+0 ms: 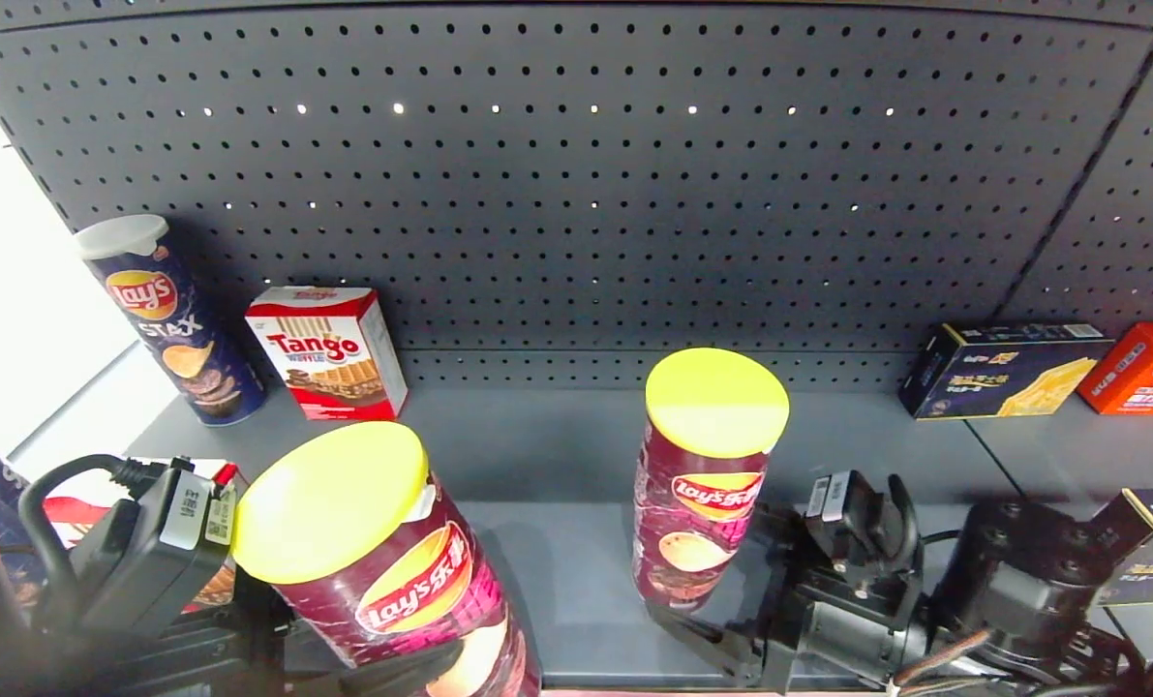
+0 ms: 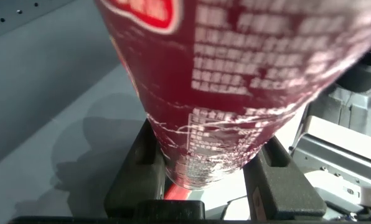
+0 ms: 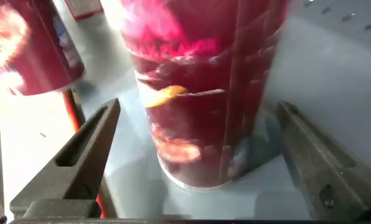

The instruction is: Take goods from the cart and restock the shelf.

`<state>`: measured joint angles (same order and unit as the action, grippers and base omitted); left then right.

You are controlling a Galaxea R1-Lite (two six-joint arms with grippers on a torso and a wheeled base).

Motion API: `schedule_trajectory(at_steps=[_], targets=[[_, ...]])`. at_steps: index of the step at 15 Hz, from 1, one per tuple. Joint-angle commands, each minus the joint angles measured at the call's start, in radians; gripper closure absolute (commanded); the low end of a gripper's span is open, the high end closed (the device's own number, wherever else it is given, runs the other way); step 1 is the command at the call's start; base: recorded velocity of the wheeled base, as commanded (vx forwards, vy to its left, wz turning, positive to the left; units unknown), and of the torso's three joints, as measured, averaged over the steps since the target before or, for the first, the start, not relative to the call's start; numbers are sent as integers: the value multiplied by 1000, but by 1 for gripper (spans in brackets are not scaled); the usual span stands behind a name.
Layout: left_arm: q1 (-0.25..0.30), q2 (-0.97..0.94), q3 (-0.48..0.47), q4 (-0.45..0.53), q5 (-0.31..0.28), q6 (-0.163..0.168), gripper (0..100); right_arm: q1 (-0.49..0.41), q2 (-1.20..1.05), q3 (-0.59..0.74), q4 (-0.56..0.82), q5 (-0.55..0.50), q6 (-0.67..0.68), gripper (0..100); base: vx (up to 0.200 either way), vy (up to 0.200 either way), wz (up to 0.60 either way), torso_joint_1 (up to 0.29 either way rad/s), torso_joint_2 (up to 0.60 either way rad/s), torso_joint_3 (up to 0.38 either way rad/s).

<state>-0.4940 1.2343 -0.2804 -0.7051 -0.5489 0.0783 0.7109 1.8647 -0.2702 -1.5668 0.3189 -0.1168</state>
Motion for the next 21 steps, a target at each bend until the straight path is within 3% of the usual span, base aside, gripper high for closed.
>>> schedule_trajectory(at_steps=[1,5,8,11,15,18,21], targets=[[0,1,0,-1,0,0,100,2,-173,86,-4,-21,-6,0,0,0,0,0,0,0],[-1,2,0,-1,-2,0,100,-5,-368,192,-4,-21,-41,0,0,0,0,0,0,0],[-6,2,-6,-1,-2,0,100,-148,-567,253,5,-21,-43,0,0,0,0,0,0,0],[-6,1,-13,-1,-2,0,100,-309,-697,246,122,-47,-41,0,0,0,0,0,0,0],[-6,-10,-5,-2,-2,0,100,-444,-846,269,179,-93,-41,0,0,0,0,0,0,0],[-3,-19,1,-1,-2,0,100,-452,-1099,261,496,-146,-41,0,0,0,0,0,0,0],[-5,-21,-3,-2,-2,0,100,-472,-1434,243,965,-311,-35,0,0,0,0,0,0,0]])
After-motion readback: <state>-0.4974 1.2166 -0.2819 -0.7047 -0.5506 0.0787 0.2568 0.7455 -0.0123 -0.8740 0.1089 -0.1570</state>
